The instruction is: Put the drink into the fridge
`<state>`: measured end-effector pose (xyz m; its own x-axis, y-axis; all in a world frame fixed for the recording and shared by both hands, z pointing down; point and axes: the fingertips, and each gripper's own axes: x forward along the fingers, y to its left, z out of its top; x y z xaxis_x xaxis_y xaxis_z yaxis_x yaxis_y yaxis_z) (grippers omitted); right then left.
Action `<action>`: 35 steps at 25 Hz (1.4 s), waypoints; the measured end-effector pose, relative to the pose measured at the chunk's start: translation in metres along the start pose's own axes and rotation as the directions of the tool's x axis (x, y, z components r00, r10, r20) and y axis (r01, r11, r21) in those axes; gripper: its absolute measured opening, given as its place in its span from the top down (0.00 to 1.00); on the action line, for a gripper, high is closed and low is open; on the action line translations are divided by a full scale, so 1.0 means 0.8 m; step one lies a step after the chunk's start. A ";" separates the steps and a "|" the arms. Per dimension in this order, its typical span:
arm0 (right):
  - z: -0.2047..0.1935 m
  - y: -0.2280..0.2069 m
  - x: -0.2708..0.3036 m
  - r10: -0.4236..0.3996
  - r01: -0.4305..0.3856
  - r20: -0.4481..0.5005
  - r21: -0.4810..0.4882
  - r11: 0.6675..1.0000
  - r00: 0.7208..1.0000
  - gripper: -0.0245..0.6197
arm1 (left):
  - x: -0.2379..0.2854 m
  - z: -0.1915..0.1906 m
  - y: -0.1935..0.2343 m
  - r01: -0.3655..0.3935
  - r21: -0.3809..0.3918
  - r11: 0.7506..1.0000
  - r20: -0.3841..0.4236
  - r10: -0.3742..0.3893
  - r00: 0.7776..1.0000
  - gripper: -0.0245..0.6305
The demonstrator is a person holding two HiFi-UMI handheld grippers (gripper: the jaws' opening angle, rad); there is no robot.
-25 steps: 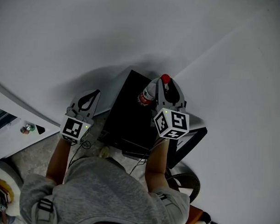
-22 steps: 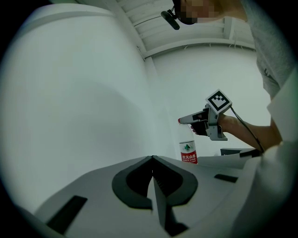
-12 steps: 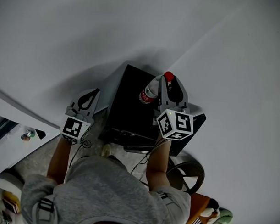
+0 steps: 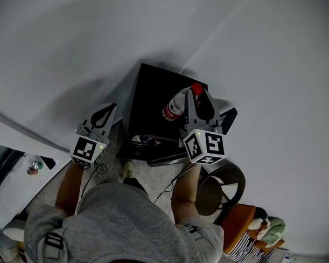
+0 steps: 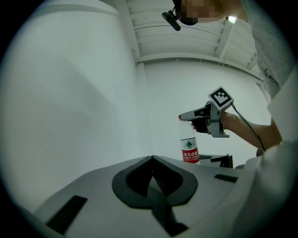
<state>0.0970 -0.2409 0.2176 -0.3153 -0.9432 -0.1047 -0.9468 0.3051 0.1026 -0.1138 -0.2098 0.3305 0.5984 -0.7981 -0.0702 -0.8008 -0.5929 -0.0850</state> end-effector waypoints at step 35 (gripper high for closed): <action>-0.019 0.084 -0.259 -0.251 0.251 -0.040 0.002 0.968 0.967 0.73 | -0.126 -0.009 -0.099 0.257 -0.041 0.966 -0.016 -0.257 0.966 0.96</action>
<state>0.0991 -0.0271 0.2608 -0.0648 -0.9941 -0.0873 -0.9957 0.0587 0.0712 -0.1108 -0.0829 0.3513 0.7838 -0.6203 -0.0305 -0.6209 -0.7817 -0.0592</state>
